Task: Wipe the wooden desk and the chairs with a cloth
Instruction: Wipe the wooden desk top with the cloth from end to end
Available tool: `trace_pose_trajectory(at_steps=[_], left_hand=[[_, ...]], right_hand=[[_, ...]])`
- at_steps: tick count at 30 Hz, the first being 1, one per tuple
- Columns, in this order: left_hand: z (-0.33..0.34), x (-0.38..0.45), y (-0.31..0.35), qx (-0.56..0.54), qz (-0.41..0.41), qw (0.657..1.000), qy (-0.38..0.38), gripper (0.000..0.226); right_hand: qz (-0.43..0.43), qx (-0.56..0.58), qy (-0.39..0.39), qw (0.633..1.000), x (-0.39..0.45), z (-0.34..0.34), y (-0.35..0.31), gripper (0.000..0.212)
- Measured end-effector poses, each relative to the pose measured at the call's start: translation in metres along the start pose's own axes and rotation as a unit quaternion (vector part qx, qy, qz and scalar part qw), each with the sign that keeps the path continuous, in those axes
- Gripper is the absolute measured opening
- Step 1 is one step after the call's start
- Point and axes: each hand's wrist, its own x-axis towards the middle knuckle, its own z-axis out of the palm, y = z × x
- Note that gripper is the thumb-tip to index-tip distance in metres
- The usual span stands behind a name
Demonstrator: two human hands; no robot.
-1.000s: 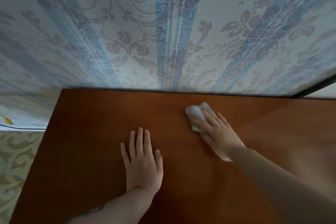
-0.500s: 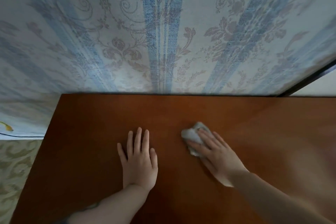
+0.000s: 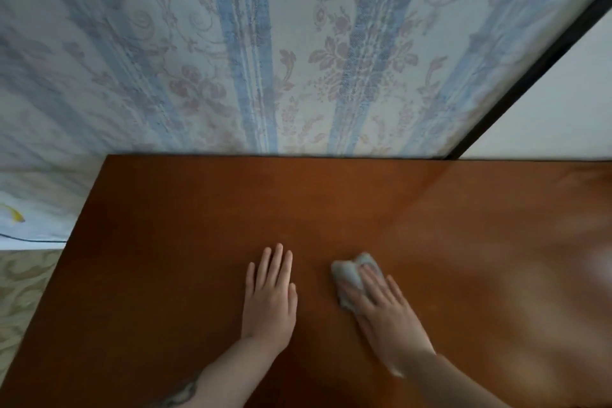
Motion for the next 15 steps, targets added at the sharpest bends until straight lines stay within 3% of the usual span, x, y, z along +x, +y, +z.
trace_pose_trajectory(at_steps=[5,7,11,13,15], left_hand=[[0.015,-0.032,0.046,0.0,-0.056,0.998,-0.017,0.055],[0.019,-0.035,0.051,0.003,-0.077,0.997,-0.008,0.057],[0.02,-0.036,0.053,0.027,-0.073,0.997,-0.001,0.06],[0.021,-0.035,0.055,0.031,-0.082,0.996,0.008,0.059],[0.023,-0.034,0.056,0.041,-0.092,0.995,0.015,0.058]], right_hand=[[0.135,0.107,0.039,0.984,0.026,-0.017,-0.002,0.052],[0.103,0.094,0.069,0.988,0.014,-0.004,-0.016,0.052],[-0.131,-0.02,0.02,0.991,-0.039,0.011,0.019,0.061],[-0.137,-0.069,0.014,0.988,-0.04,0.004,0.061,0.063],[-0.055,-0.052,0.023,0.997,-0.021,-0.005,0.085,0.057]])
